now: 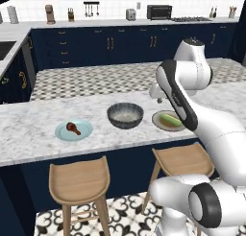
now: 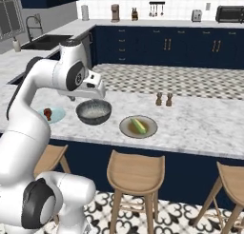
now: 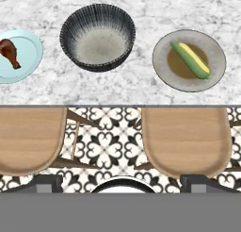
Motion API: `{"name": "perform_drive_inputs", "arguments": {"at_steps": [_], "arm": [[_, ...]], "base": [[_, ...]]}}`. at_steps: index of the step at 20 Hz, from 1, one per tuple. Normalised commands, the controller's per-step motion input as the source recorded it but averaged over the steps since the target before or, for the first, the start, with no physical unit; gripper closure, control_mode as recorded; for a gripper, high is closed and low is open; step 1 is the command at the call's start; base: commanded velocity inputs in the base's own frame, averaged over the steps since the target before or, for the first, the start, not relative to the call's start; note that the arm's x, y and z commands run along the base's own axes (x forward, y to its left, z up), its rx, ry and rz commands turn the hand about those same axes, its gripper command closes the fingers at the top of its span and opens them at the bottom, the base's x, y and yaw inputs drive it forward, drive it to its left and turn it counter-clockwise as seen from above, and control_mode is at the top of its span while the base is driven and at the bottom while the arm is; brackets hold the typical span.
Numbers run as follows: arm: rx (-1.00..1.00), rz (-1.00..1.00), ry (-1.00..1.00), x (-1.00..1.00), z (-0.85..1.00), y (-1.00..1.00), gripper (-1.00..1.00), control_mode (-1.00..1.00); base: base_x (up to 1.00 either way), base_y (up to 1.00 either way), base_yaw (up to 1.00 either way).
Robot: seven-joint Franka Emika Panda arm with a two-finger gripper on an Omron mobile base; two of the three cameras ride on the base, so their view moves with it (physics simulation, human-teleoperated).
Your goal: Pick the chicken drumstick and corn from their plates and place them in the bowl. Then put the bowl in the fridge.
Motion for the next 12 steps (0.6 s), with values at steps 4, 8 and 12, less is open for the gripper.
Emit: {"name": "perform_drive_inputs", "arguments": {"at_steps": [4, 8, 12], "arm": [[0.00, 0.00, 0.00, 0.00, 0.00, 0.00, -1.00, 1.00], [0.00, 0.00, 0.00, 0.00, 0.00, 0.00, -1.00, 1.00], [0.00, 0.00, 0.00, 0.00, 0.00, 0.00, -1.00, 1.00]], "base": [[0.54, 0.21, 0.00], [0.67, 0.35, -0.01], [0.23, 0.62, 0.00]]}}
